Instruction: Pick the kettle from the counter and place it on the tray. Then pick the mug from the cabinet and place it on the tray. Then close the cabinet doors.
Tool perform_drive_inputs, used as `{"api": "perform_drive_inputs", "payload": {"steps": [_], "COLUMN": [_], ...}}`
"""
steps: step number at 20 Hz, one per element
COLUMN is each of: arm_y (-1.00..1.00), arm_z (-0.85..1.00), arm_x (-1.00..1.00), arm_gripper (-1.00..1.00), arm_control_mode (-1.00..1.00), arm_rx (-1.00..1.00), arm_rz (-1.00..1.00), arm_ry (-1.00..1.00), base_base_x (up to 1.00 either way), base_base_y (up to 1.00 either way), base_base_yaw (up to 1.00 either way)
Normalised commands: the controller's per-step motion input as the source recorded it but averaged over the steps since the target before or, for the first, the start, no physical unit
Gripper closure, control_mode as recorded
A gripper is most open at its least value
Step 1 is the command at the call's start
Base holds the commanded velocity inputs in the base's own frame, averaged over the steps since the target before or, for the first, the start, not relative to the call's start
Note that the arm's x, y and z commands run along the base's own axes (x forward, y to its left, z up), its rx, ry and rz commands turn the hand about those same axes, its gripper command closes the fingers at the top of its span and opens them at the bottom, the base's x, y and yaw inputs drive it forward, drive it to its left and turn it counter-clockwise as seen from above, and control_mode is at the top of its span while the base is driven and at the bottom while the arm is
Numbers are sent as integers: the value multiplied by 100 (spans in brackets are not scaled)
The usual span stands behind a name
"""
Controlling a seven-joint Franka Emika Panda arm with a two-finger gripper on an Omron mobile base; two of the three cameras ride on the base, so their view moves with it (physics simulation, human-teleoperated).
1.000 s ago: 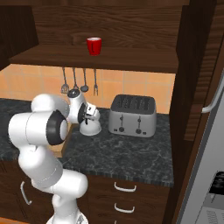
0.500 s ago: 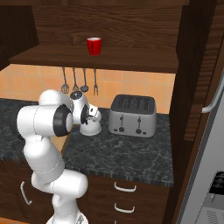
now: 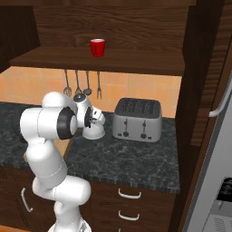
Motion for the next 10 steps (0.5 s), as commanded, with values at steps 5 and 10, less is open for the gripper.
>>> {"api": "perform_drive_inputs", "payload": {"steps": [5,10], "arm_y": [1,0], "arm_z": [0,49], "arm_x": [-13,-58], "arm_gripper": [100,100], "arm_control_mode": [-100,-100], "arm_rx": [0,5], "arm_rz": [0,-2], "arm_ry": [0,-5], "base_base_x": [0,0], "base_base_y": [0,0], "base_base_yaw": [0,0]}}
